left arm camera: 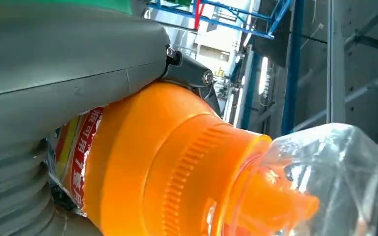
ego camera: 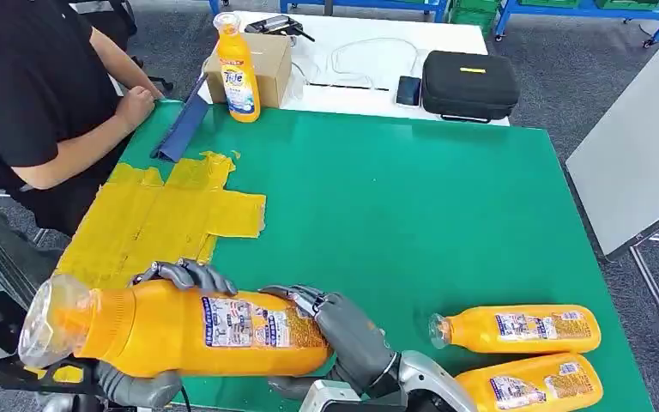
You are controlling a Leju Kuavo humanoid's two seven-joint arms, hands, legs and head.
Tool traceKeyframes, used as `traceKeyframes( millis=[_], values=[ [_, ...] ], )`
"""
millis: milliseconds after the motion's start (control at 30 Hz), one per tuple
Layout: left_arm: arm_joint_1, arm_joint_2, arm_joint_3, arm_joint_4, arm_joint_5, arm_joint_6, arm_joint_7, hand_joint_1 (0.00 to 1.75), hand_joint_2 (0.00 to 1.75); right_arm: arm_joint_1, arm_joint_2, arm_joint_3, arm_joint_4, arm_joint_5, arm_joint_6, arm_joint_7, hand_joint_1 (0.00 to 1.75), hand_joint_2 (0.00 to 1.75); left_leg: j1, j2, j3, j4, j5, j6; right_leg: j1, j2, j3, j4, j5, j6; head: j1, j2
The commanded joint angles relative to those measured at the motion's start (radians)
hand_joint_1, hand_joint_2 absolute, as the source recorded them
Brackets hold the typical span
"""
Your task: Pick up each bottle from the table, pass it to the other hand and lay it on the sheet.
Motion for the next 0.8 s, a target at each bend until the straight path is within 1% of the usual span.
traceKeyframes(
  millis=[33,67,133,167,233,267,300,333,367,433,467,500,533,567,600,633,700,733,767,800],
  values=[
    [-0.026,0.031,-0.018,0.054,-0.006,-0.004,-0.008,1.75,1.75,-0.005,-0.02,0.018,0.027,0.008,-0.007,-0.014,1.75,1.75,0.0,0.003,0.001,-0.001,0.0,-0.001,0.001,-0.002,0.002,-0.001,0.0,-0.001,0.0,0.0],
    [-0.026,0.031,-0.018,0.054,-0.006,-0.004,-0.008,1.75,1.75,-0.005,-0.02,0.018,0.027,0.008,-0.007,-0.014,1.75,1.75,0.001,0.005,0.002,-0.001,0.0,-0.002,0.001,-0.002,0.003,-0.002,0.0,-0.002,0.0,0.0],
    [-0.026,0.031,-0.018,0.054,-0.006,-0.004,-0.008,1.75,1.75,-0.005,-0.02,0.018,0.027,0.008,-0.007,-0.014,1.75,1.75,0.0,0.004,0.001,-0.001,0.0,-0.001,0.001,-0.002,0.002,-0.001,0.0,-0.001,0.0,0.0],
    [-0.026,0.031,-0.018,0.054,-0.006,-0.004,-0.008,1.75,1.75,-0.005,-0.02,0.018,0.027,0.008,-0.007,-0.014,1.75,1.75,0.001,0.006,0.003,-0.001,0.0,-0.002,0.002,-0.002,0.003,-0.002,0.0,-0.002,0.0,0.0],
    [-0.026,0.031,-0.018,0.054,-0.006,-0.004,-0.008,1.75,1.75,-0.005,-0.02,0.018,0.027,0.008,-0.007,-0.014,1.75,1.75,0.0,0.004,0.001,-0.001,0.0,-0.001,0.001,-0.002,0.002,-0.001,0.0,-0.001,0.0,0.0],
    [-0.026,0.031,-0.018,0.054,-0.006,-0.004,-0.008,1.75,1.75,-0.005,-0.02,0.018,0.027,0.008,-0.007,-0.014,1.75,1.75,0.001,0.006,0.002,-0.001,0.0,-0.002,0.001,-0.002,0.003,-0.001,0.0,-0.002,0.0,0.0],
    [-0.024,0.029,-0.016,0.054,-0.007,-0.002,-0.008,1.75,1.75,0.001,-0.019,0.013,0.025,0.021,-0.017,-0.017,1.75,1.75,0.0,0.005,0.002,-0.001,0.0,-0.002,0.001,-0.002,0.002,-0.001,0.0,-0.001,0.0,0.0],
    [-0.021,0.026,-0.011,0.052,-0.013,0.004,-0.009,1.75,1.75,0.011,-0.017,0.007,0.022,0.041,-0.03,-0.017,1.45,1.75,0.0,0.003,0.001,-0.001,0.0,-0.001,0.001,-0.002,0.002,-0.001,0.0,-0.001,0.0,0.0],
    [-0.019,0.024,-0.008,0.051,-0.02,0.008,-0.009,1.75,1.75,0.02,-0.016,0.001,0.019,0.055,-0.038,-0.018,0.0,1.75,0.001,0.004,0.002,-0.001,0.0,-0.002,0.001,-0.002,0.002,-0.001,0.0,-0.001,0.0,0.0],
    [-0.013,0.017,0.005,0.047,-0.048,0.018,-0.013,1.75,1.75,0.038,-0.019,-0.01,0.014,0.082,-0.045,-0.015,0.0,1.75,0.001,0.005,0.003,-0.001,0.0,-0.002,0.001,-0.003,0.003,-0.002,0.0,-0.002,0.0,0.0],
    [-0.007,0.009,0.023,0.041,-0.116,0.037,-0.028,1.75,1.75,0.062,-0.022,-0.027,0.005,0.103,-0.059,-0.018,0.0,1.75,0.0,0.003,0.002,-0.001,0.0,-0.001,0.001,-0.002,0.002,-0.001,0.0,-0.001,0.0,0.0],
    [0.0,-0.002,0.049,0.035,-0.214,0.065,-0.042,1.75,1.75,0.094,-0.029,-0.047,-0.01,0.136,-0.073,-0.03,0.0,1.75,0.001,0.005,0.003,-0.001,0.0,-0.002,0.002,-0.003,0.003,-0.002,0.0,-0.002,0.0,0.0],
    [0.006,-0.013,0.074,0.031,-0.32,0.093,-0.053,1.75,1.75,0.117,-0.039,-0.059,-0.024,0.161,-0.087,-0.04,0.0,1.75,0.001,0.003,0.002,-0.001,0.0,-0.002,0.001,-0.004,0.003,-0.002,0.0,-0.001,0.0,0.0],
    [0.012,-0.026,0.106,0.033,-0.46,0.128,-0.065,1.75,1.75,0.149,-0.056,-0.071,-0.044,0.195,-0.122,-0.049,0.0,1.75,0.0,0.003,0.001,-0.001,0.0,-0.001,0.001,-0.003,0.002,-0.001,0.0,-0.001,-0.001,0.0],
    [0.017,-0.036,0.128,0.038,-0.591,0.159,-0.085,1.75,1.75,0.175,-0.069,-0.081,-0.06,0.212,-0.157,-0.054,0.0,1.75,0.001,0.005,0.003,-0.001,-0.001,-0.002,0.002,-0.004,0.004,-0.002,-0.001,-0.002,0.0,0.0],
    [0.023,-0.048,0.152,0.046,-0.725,0.191,-0.093,1.75,1.75,0.199,-0.088,-0.086,-0.074,0.223,-0.185,-0.059,0.0,1.75,0.0,0.002,0.002,-0.001,0.0,-0.002,0.001,-0.004,0.003,-0.002,-0.001,-0.001,0.0,0.0],
    [0.034,-0.062,0.193,0.078,-0.962,0.244,-0.1,1.75,1.75,0.257,-0.122,-0.102,-0.105,0.256,-0.286,-0.078,0.0,1.75,0.0,0.003,0.002,-0.001,0.0,-0.001,0.001,-0.004,0.003,-0.002,-0.001,-0.001,0.0,0.0],
    [0.064,-0.06,0.2,0.1,-1.148,0.309,-0.144,1.75,1.75,0.34,-0.209,-0.076,-0.202,0.365,-0.319,0.047,0.0,1.75,0.0,0.003,0.002,-0.001,0.0,-0.002,0.001,-0.003,0.003,-0.002,-0.001,-0.001,0.0,0.0],
    [0.097,-0.055,0.2,0.127,-1.273,0.369,-0.203,1.75,1.75,0.41,-0.294,-0.041,-0.261,0.395,-0.423,0.072,0.0,1.75,0.0,0.001,0.001,-0.001,0.0,-0.001,0.0,-0.004,0.003,-0.002,-0.001,-0.001,0.0,0.0],
    [0.127,-0.049,0.199,0.153,-1.428,0.439,-0.228,1.75,1.75,0.457,-0.391,0.023,-0.297,0.425,-0.553,0.108,0.0,1.75,0.0,0.0,0.003,-0.002,-0.001,-0.001,0.0,-0.007,0.005,-0.003,-0.002,-0.001,0.0,0.0]
  ],
)
